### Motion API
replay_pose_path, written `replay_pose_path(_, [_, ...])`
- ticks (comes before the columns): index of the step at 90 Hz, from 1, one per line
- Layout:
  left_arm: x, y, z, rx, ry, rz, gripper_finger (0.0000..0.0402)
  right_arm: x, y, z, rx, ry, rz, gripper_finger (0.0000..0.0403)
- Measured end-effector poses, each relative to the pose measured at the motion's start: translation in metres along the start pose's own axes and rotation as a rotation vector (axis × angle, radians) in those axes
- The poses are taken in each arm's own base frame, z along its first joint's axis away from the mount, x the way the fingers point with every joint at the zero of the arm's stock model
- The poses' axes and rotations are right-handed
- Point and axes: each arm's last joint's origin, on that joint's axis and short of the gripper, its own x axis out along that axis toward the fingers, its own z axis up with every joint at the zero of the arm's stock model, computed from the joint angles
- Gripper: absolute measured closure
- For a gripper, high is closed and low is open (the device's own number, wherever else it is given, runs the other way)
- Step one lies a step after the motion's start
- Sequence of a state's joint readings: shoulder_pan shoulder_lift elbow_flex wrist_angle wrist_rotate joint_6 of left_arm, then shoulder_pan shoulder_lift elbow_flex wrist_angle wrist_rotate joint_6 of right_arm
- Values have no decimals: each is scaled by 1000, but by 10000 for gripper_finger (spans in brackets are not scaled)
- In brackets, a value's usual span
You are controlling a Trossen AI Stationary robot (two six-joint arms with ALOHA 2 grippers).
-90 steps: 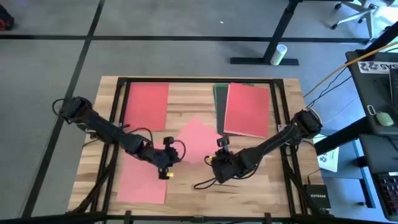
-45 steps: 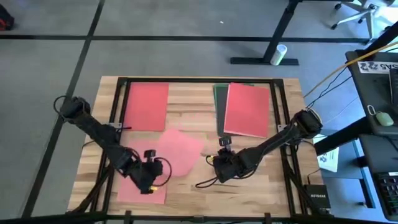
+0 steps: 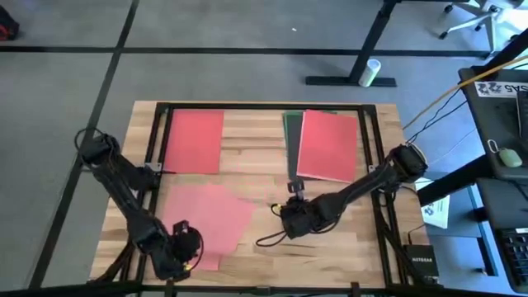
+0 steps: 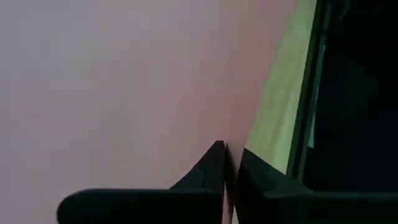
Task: Organize paper
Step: Stack the pink paper on top of the pink paper
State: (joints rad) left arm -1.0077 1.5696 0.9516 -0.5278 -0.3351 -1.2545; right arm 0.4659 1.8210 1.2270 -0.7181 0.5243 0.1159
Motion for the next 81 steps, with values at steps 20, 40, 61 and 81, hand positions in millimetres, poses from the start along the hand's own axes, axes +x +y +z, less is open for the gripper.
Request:
replay_pose_path(20, [5,-4,-22,-156,-2,51,401,2,-3,3,-18,-25,2,403])
replay_pose_path(40, [-4,-6,-42,-314,-84,47,401,3,-3,6,-13,-48,31,403])
replay_pose_path(61, [-2,-12,-37,-288,-97,-4,401,13,-7,14,20,-90,151,403])
replay_pose_path(81, [-1,-10,-36,-271,-41,15,401,21,-12,15,20,-83,160,403])
